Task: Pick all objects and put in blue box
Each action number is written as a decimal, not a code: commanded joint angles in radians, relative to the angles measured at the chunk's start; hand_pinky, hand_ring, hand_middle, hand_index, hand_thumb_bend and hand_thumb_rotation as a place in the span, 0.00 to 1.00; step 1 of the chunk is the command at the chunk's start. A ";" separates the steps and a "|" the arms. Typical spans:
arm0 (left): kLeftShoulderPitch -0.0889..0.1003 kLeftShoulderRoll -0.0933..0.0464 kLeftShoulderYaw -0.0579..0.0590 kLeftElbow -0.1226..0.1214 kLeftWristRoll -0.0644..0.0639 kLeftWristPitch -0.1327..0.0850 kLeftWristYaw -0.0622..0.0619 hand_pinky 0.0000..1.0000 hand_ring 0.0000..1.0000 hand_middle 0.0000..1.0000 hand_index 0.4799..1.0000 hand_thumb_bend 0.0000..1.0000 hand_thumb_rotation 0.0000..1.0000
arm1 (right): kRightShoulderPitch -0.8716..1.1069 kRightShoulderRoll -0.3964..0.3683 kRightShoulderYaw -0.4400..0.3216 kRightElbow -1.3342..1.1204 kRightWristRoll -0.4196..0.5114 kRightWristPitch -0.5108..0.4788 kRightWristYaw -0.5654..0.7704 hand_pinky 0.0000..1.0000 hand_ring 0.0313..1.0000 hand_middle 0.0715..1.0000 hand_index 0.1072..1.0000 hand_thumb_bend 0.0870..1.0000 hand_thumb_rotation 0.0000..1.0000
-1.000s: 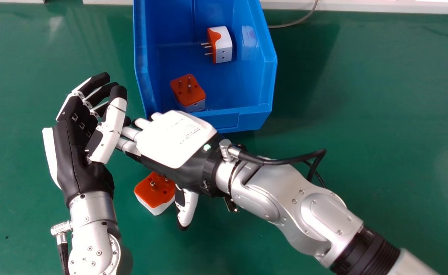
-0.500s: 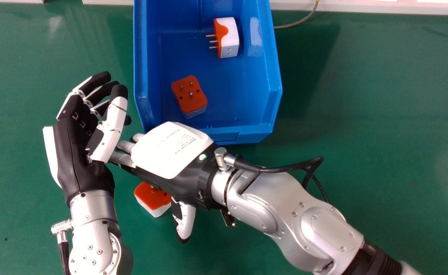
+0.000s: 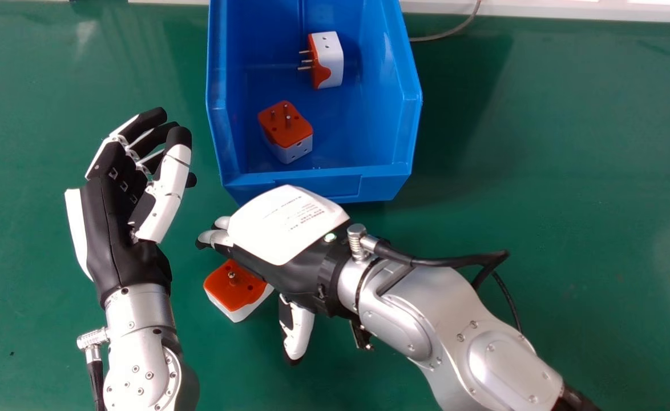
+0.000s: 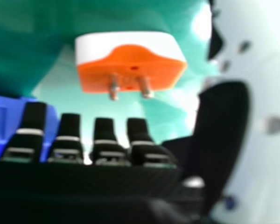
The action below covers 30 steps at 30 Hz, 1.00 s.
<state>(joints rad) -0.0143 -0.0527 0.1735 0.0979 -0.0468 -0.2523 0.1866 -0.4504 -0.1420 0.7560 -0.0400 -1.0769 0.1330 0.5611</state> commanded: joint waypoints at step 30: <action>-0.005 -0.019 -0.012 -0.039 0.005 -0.007 0.010 0.51 0.63 0.68 0.35 0.55 0.34 | -0.141 0.103 0.103 0.361 -0.013 -0.093 -0.162 0.76 0.90 0.91 0.85 0.63 0.02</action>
<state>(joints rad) -0.0146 -0.0590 0.1699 0.0846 -0.0486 -0.2501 0.1933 -0.5874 -0.0343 0.8563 0.3009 -1.0971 0.0411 0.3964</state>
